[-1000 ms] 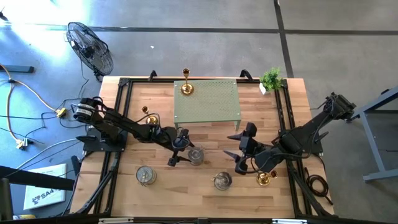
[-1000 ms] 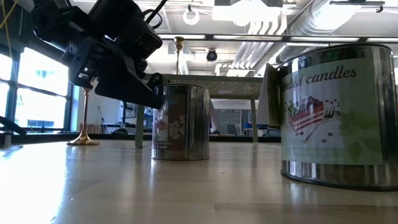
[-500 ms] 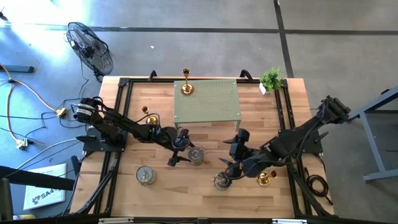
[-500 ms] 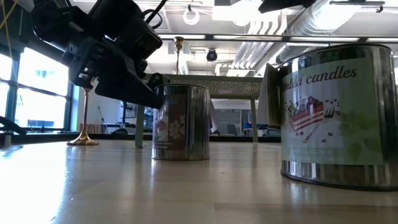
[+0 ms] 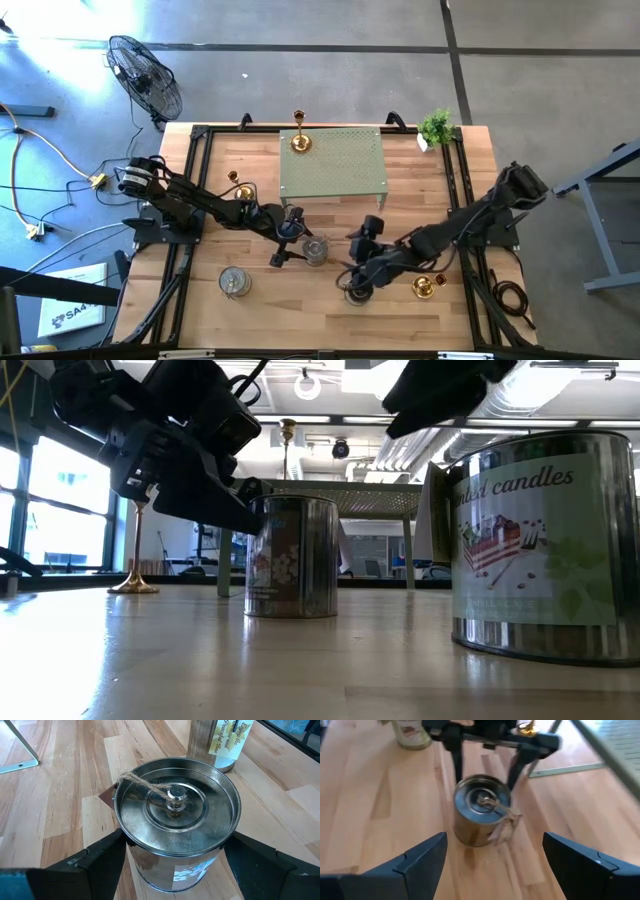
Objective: Pick & Place candle stick holders
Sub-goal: Put the top silver scented candle on the shelf
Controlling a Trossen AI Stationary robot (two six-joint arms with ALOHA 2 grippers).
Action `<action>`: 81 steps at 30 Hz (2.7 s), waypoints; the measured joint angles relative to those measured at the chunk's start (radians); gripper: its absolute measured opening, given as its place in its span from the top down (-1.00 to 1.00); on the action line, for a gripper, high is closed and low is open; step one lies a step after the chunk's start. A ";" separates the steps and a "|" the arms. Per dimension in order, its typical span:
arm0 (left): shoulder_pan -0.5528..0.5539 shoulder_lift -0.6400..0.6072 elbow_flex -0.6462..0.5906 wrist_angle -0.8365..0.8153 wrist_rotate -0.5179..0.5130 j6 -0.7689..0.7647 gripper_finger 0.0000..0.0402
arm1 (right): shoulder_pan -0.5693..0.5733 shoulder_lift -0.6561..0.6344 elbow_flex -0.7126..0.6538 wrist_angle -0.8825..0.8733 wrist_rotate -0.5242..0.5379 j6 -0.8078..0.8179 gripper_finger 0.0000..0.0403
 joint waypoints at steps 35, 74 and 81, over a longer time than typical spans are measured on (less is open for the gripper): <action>0.000 0.000 0.000 0.025 -0.014 0.005 -0.52 | -0.128 0.155 0.000 0.170 -0.201 -0.092 -0.60; 0.000 0.000 0.000 0.022 -0.015 0.005 -0.51 | -0.208 0.190 0.000 0.225 -0.390 -0.111 -0.60; -0.002 0.000 -0.002 0.019 -0.003 0.006 -0.52 | -0.228 0.239 0.000 0.290 -0.469 -0.112 -0.61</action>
